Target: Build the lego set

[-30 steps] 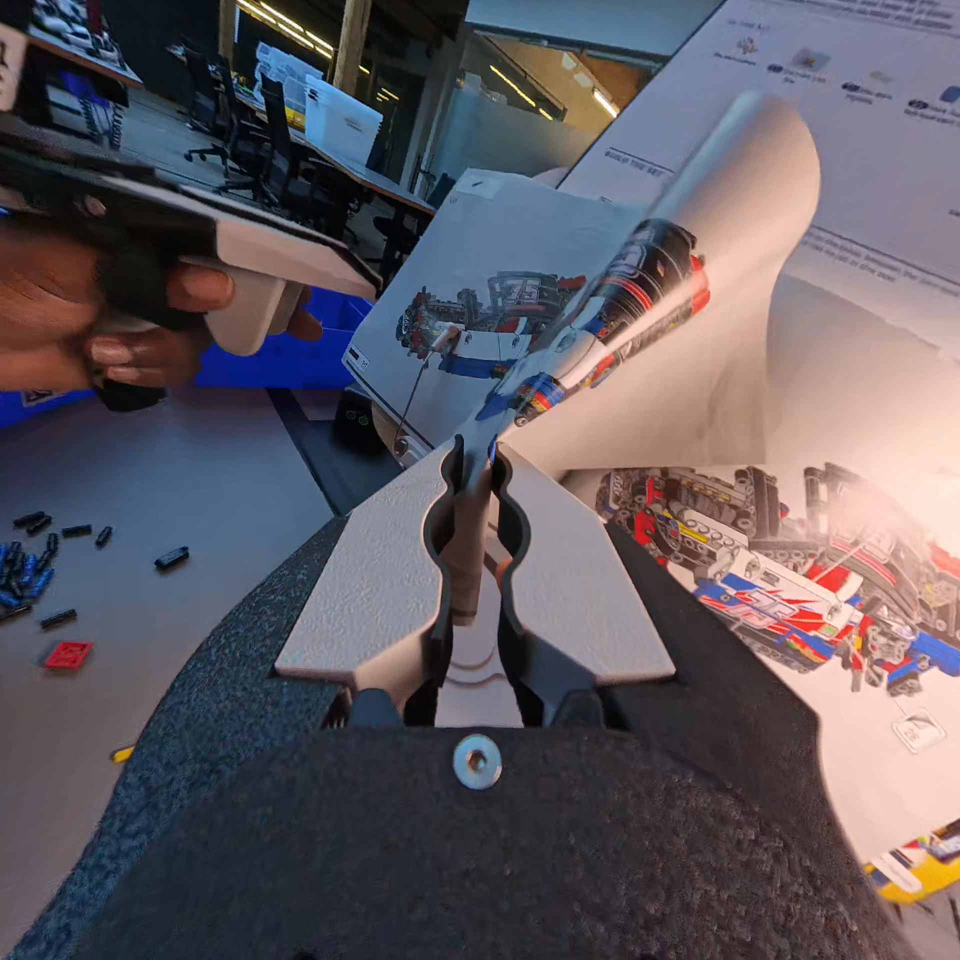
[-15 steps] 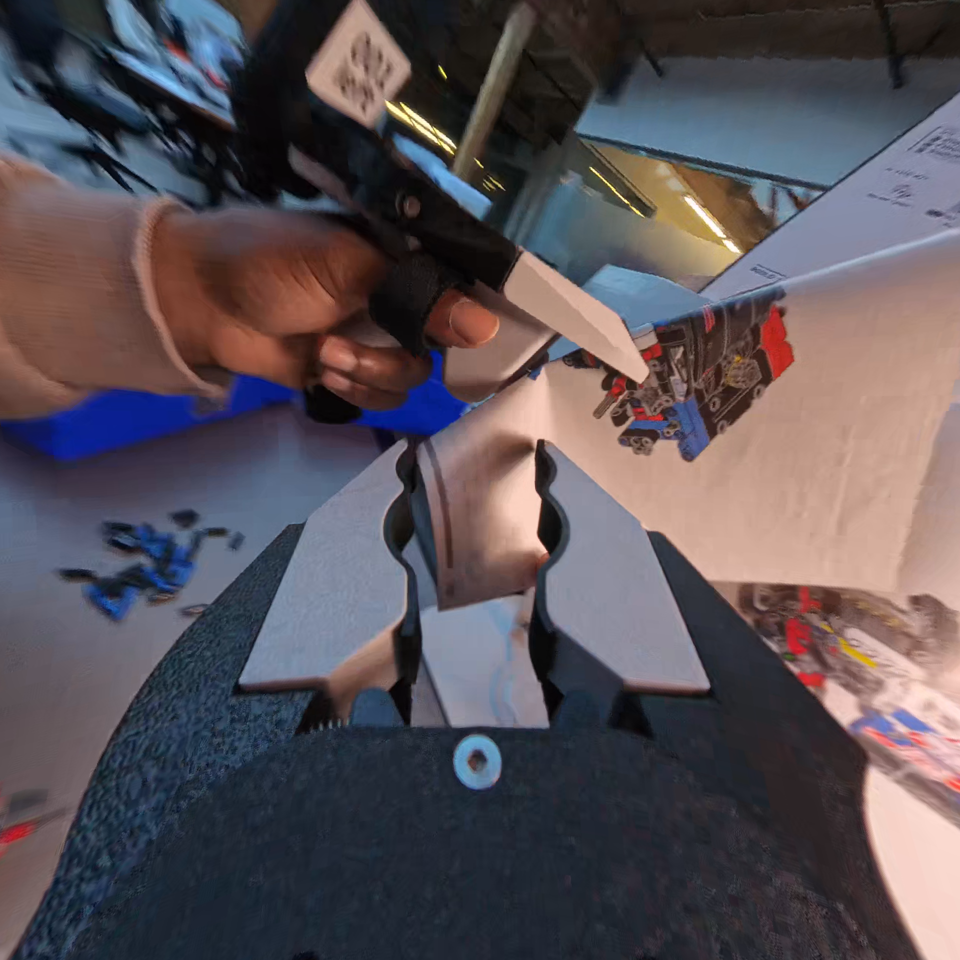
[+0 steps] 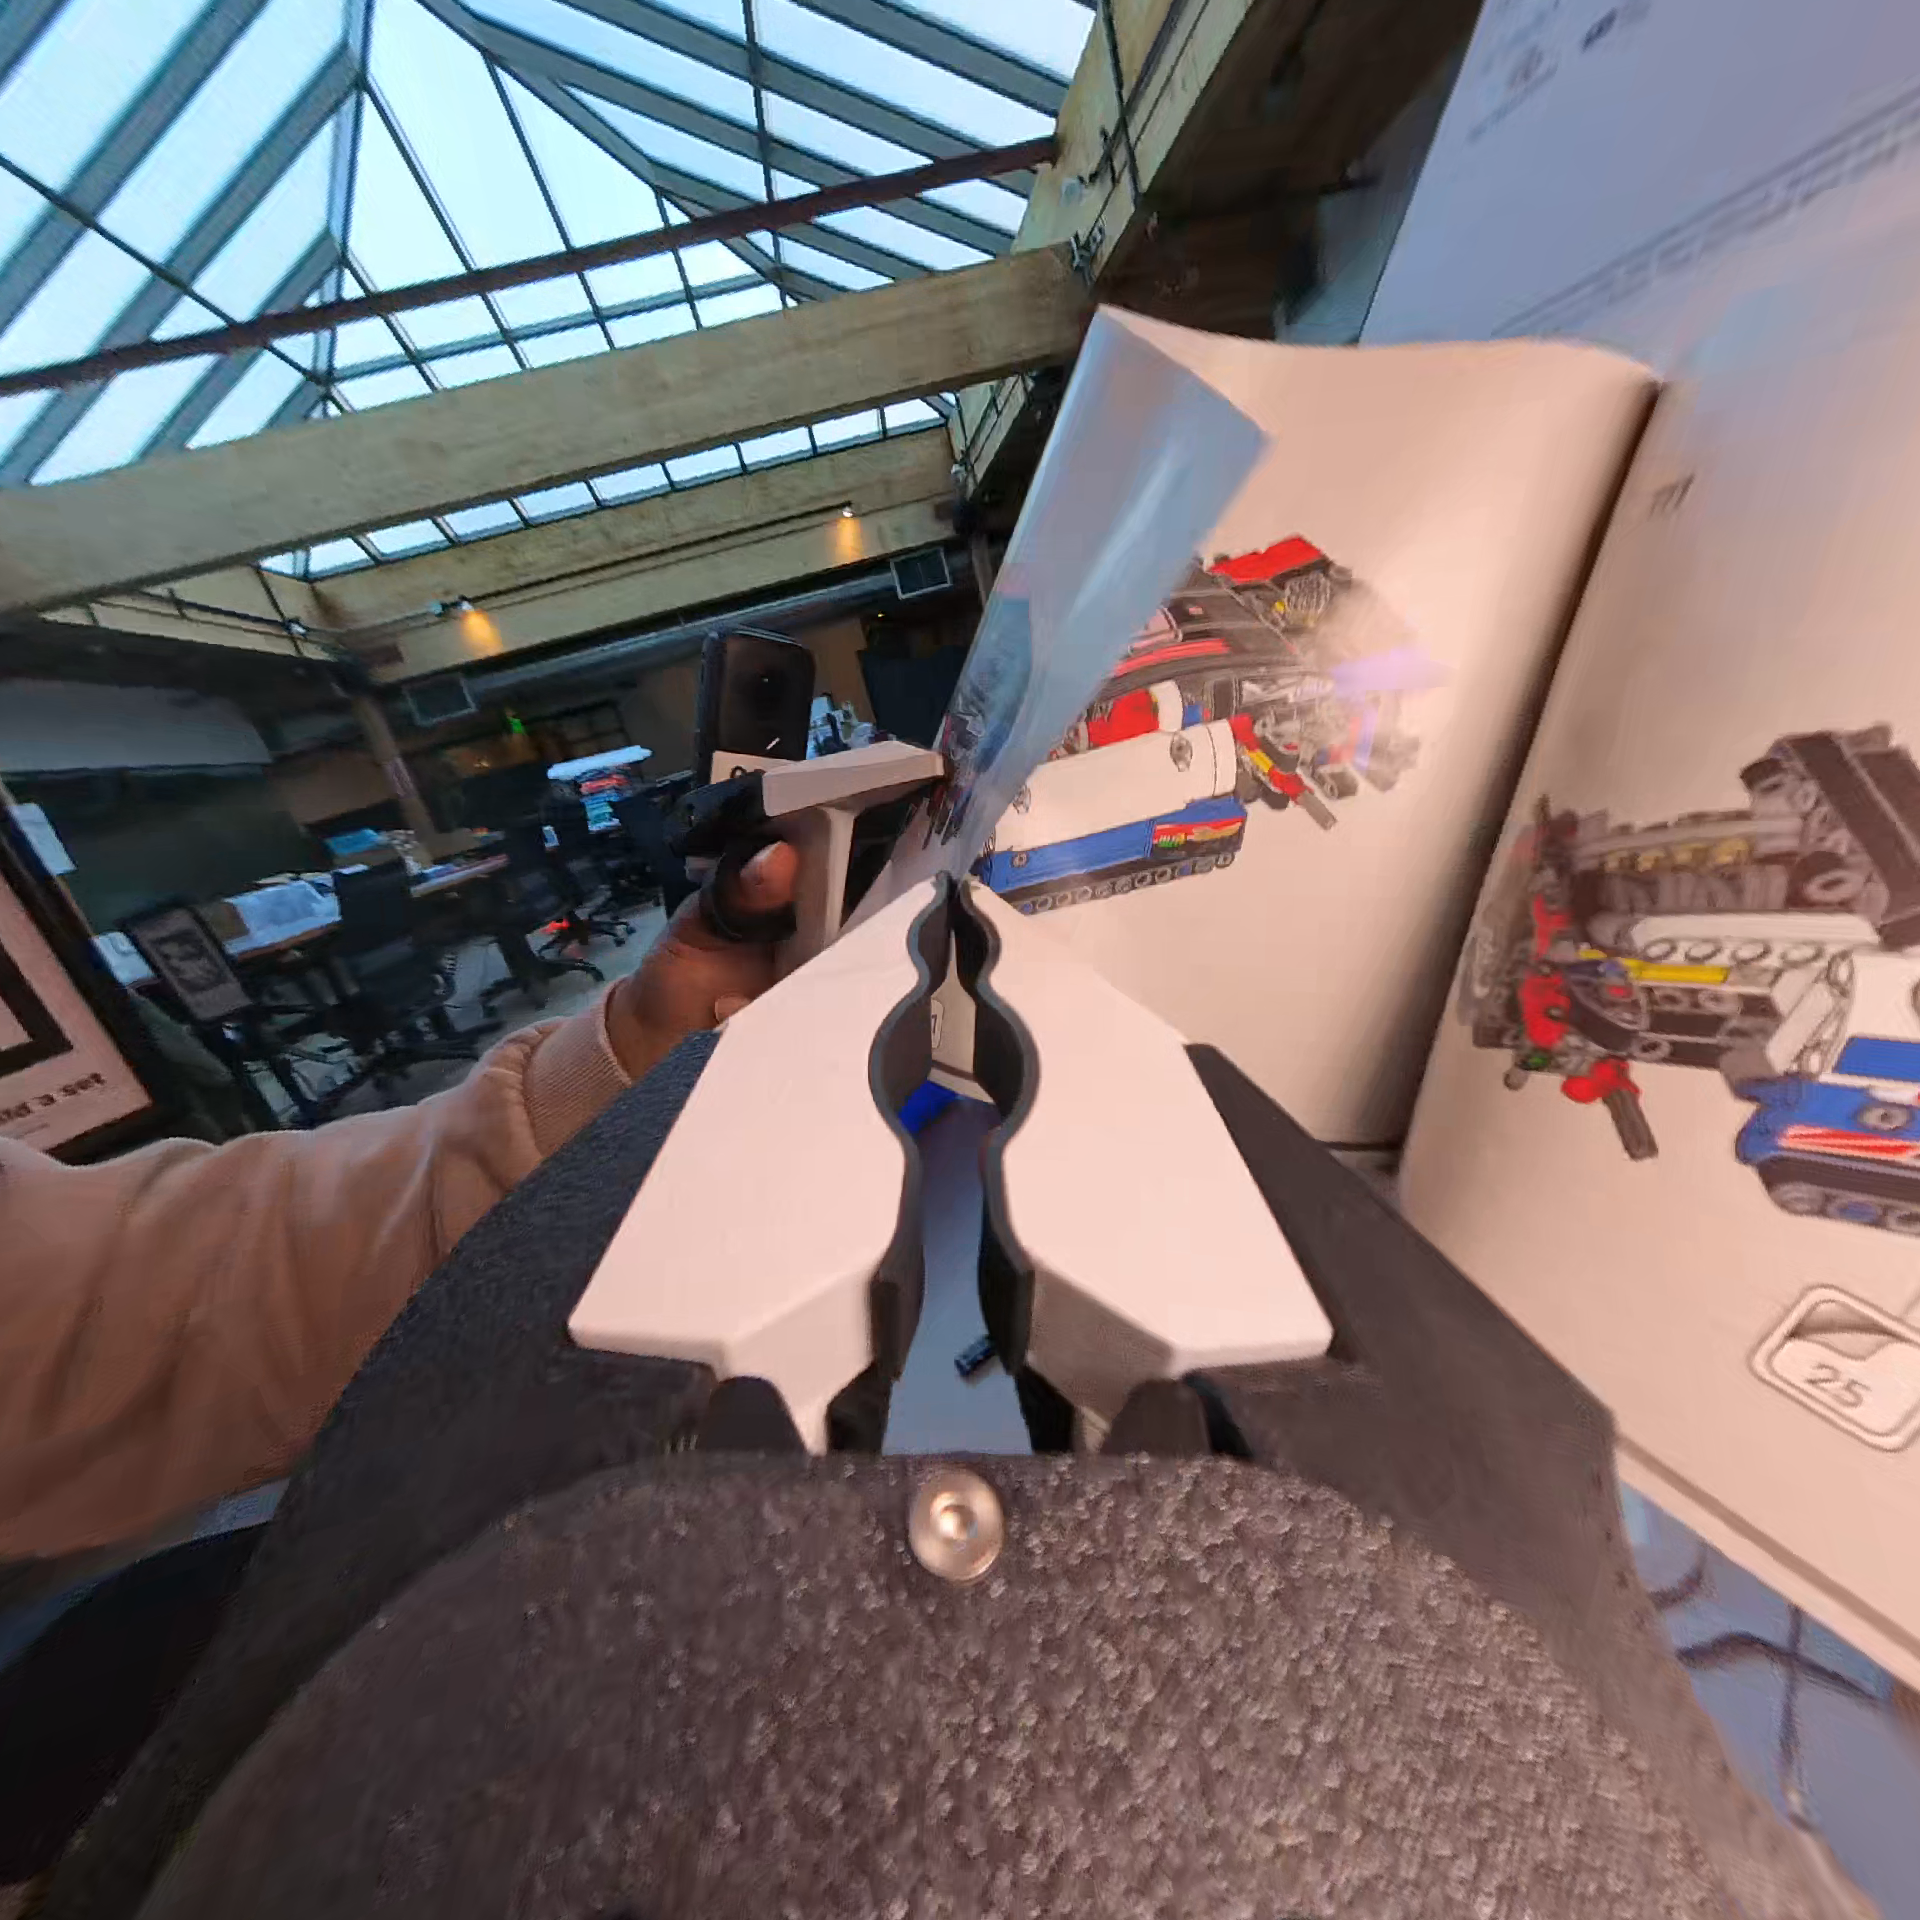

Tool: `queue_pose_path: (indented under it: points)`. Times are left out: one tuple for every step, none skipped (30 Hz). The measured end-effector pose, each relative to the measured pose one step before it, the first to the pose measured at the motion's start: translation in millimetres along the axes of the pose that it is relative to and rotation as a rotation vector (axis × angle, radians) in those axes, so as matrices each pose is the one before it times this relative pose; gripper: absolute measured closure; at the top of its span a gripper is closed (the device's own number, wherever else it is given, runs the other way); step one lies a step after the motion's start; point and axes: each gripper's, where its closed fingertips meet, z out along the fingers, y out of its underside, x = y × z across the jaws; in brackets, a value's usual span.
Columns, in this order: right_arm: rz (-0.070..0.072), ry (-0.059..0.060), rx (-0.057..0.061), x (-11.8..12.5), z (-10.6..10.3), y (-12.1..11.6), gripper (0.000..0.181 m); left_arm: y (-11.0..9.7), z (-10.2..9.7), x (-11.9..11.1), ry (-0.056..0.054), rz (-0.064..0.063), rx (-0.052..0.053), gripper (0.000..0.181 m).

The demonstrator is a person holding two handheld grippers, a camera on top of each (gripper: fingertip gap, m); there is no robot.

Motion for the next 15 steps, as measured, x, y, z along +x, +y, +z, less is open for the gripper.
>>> queue_pose_path:
  points:
    - [-0.0476,0.0157,-0.003,-0.86,-3.17,-3.23,0.181,0.5,-0.96,1.53,-0.0073,0.0246,-0.0074,0.165]
    - [-0.0329,0.0302,-0.0045,2.61,-4.85,-3.65,0.181,1.8,-1.35,3.24,-0.0023,0.0367,-0.0172,0.162]
    - [-0.0235,0.0365,0.0008,4.94,-6.49,-4.9,0.181,3.52,-1.35,3.92,-0.0043,0.0494,-0.0266,0.158]
    - [-0.0193,0.0363,0.0044,6.54,-7.57,-6.13,0.181,4.91,-1.2,2.85,-0.0168,0.0547,-0.0326,0.152]
    - [-0.0136,0.0406,0.011,8.38,-8.34,-7.6,0.181,5.73,-1.1,3.29,-0.016,0.0545,-0.0328,0.149]
    - [-0.009,0.0285,0.01,7.42,-8.04,-8.08,0.181,5.75,-0.85,3.85,-0.0122,0.0482,-0.0271,0.147]
    - [-0.0049,0.0106,0.0032,4.89,-6.92,-7.33,0.181,6.04,-0.48,2.1,-0.0183,0.0393,-0.0229,0.146]
    - [-0.0043,0.0141,-0.0047,4.8,-5.73,-6.1,0.181,6.52,-0.14,-0.79,-0.0302,0.0308,-0.022,0.146]
    - [-0.0151,0.0176,-0.0058,4.44,-4.59,-5.55,0.181,7.12,0.13,-3.55,-0.0392,0.0232,-0.0216,0.147]
    - [-0.0215,0.0163,-0.0072,3.42,-3.68,-4.65,0.181,6.96,0.3,-5.06,-0.042,0.0156,-0.018,0.147]
    - [-0.0173,0.0157,-0.0112,2.94,-2.18,-3.19,0.181,5.79,0.4,-5.19,-0.0389,0.0061,-0.0082,0.146]
    - [-0.0067,0.0107,-0.0128,1.49,-0.43,-1.87,0.181,4.19,0.68,-3.42,-0.0298,0.0036,0.0013,0.145]
    - [0.0003,-0.0017,-0.0118,-1.52,1.37,-0.73,0.181,3.04,1.27,-0.59,-0.0187,0.0131,0.0065,0.141]
    - [-0.0028,-0.0023,-0.0074,-3.29,3.17,-0.56,0.181,2.38,2.23,1.78,-0.0158,0.0368,0.0048,0.134]
    - [-0.016,0.0091,0.0004,-3.04,4.04,-1.39,0.181,3.32,3.31,3.12,-0.0195,0.0663,-0.0036,0.131]
